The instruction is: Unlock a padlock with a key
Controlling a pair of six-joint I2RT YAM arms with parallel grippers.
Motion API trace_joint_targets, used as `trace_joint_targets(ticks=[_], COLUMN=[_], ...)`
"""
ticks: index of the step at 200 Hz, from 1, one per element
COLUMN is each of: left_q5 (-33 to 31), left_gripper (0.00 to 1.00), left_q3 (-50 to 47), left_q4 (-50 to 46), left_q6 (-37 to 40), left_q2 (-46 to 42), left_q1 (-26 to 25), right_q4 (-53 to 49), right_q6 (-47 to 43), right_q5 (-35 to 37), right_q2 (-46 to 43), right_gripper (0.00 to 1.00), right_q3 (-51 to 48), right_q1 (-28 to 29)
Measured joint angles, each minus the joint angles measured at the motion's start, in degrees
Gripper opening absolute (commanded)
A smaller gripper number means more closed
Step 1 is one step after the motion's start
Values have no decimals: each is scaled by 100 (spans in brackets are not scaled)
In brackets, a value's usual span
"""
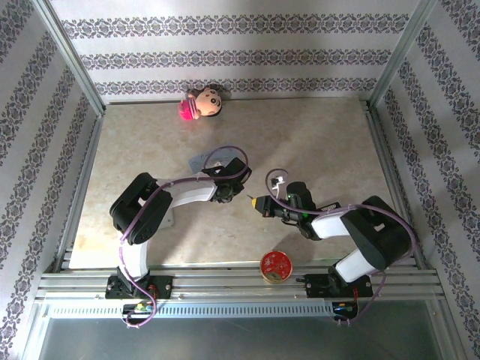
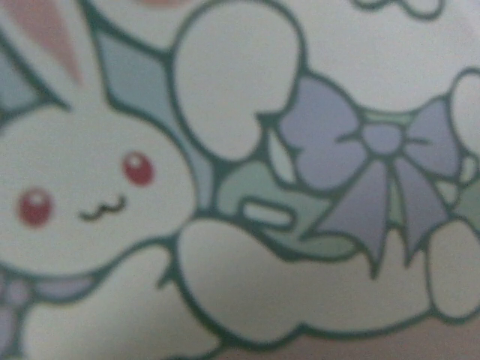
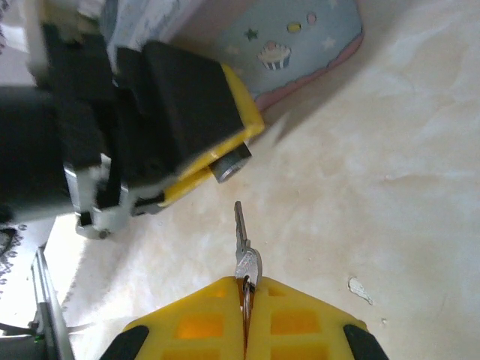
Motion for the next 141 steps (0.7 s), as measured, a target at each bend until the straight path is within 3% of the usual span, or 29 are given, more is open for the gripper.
trace_joint_targets(ticks=[65, 141], left_q5=[885, 1126], left_gripper=[15, 15], left_q3=[-168, -330], left_q4=[654, 1270], left_q6=[-269, -584], left_q2=[-44, -55], left_q1=[219, 308], right_q4=[1700, 2865], right_q6=[22, -9], right_q5=[564, 940], right_q2=[1349, 2033], right_gripper=[0, 0], right_q3=[-39, -33], right_q1=[389, 485])
